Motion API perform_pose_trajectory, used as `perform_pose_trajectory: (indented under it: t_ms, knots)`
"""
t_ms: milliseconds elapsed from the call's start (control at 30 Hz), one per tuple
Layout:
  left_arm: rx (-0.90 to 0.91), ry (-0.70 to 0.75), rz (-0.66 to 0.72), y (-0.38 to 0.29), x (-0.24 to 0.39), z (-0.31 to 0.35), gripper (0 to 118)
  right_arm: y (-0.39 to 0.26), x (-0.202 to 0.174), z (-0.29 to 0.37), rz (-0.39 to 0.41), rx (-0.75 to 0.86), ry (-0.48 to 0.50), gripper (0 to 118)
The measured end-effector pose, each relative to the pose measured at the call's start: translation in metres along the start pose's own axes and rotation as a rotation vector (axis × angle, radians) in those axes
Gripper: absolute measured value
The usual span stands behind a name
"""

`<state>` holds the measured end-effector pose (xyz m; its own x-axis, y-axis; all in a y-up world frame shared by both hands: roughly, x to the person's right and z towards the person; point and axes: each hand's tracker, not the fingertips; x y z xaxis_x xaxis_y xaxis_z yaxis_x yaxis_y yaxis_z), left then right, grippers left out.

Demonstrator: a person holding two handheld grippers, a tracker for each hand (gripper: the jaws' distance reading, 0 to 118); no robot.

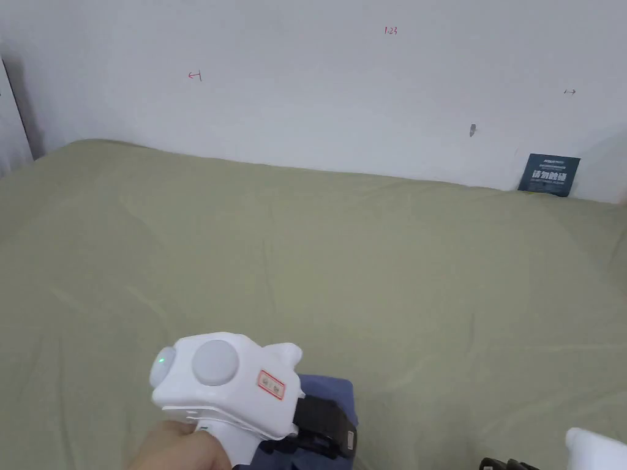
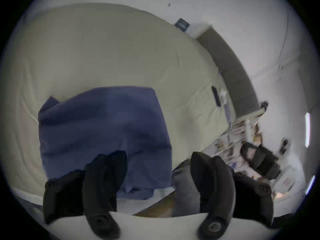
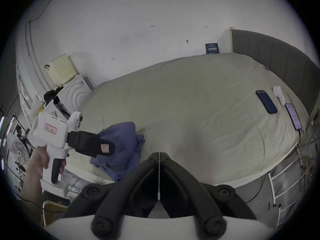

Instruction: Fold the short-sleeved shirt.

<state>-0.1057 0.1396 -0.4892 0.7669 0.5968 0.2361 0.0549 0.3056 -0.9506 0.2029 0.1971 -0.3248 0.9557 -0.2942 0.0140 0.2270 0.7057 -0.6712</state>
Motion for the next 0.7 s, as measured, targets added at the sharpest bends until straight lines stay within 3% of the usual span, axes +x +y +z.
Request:
perform_pose_trajectory:
  t_ms: [100,133,167,200,267,567,633,700]
  knots:
    - [0.131,0.085,-0.008,-0.006,-0.004,0.031,78,0.007,-0.006,-0.004,0.025,0.007,-0.005,3]
    - [0.195,0.122,-0.027,-0.01,-0.004,0.044,67,0.01,-0.008,-0.007,0.032,0.008,-0.007,3]
    - [0.292,0.17,-0.053,-0.017,-0.002,0.057,37,0.012,-0.011,-0.011,0.039,0.01,-0.006,3]
    - [0.337,0.21,-0.074,-0.019,-0.001,0.062,0,0.014,-0.013,-0.014,0.042,0.01,-0.001,3]
    - [0.312,0.256,-0.071,-0.024,-0.01,0.069,0,0.017,-0.018,-0.021,0.04,0.005,0.012,3]
    - [0.323,0.014,0.069,-0.033,-0.058,0.037,0,0.021,-0.027,-0.024,0.063,0.014,0.066,3]
    - [0.366,-0.185,0.091,-0.024,-0.065,0.014,0,0.019,-0.024,-0.019,0.05,0.021,0.088,3]
    - [0.369,-0.416,0.199,-0.023,-0.077,-0.017,0,0.015,-0.019,-0.013,0.036,0.028,0.087,3]
